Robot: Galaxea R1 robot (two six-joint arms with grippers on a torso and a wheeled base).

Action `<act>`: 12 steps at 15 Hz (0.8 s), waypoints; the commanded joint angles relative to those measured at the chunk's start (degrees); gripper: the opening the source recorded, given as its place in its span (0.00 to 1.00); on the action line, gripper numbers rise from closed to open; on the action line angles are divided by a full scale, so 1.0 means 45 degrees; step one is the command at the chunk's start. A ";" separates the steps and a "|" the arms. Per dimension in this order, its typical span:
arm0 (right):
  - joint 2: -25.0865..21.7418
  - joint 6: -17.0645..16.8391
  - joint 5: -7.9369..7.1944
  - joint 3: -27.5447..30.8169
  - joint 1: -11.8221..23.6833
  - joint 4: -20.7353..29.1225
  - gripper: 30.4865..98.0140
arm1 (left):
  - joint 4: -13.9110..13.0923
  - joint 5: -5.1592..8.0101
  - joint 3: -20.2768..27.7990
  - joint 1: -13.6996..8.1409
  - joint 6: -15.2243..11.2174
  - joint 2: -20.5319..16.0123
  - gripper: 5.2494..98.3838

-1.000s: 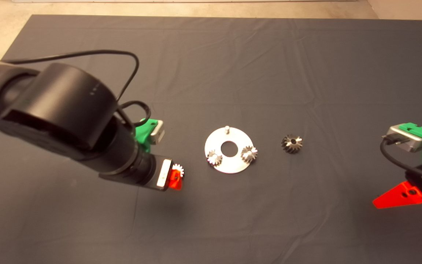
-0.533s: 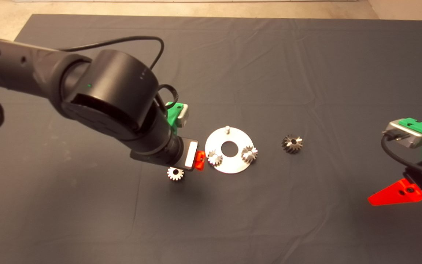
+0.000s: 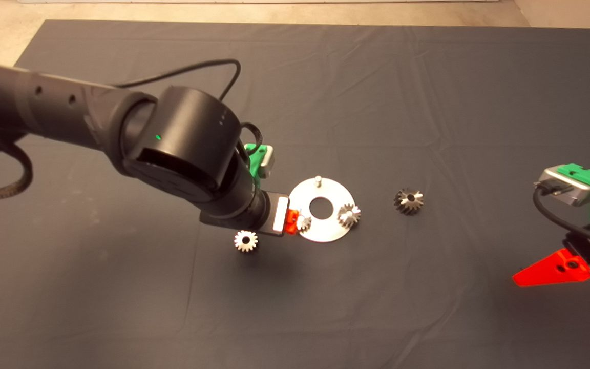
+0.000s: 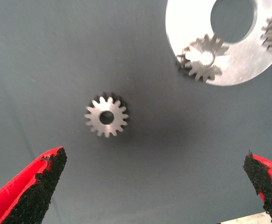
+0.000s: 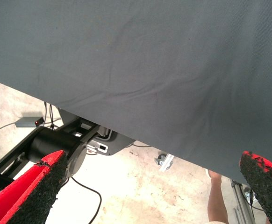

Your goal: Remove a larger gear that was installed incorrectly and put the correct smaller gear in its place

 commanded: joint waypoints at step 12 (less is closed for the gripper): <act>0.0015 0.0070 0.0064 0.0038 0.0320 0.0413 1.00 | 0.1080 0.1688 -0.1095 0.1722 0.0505 -0.0530 1.00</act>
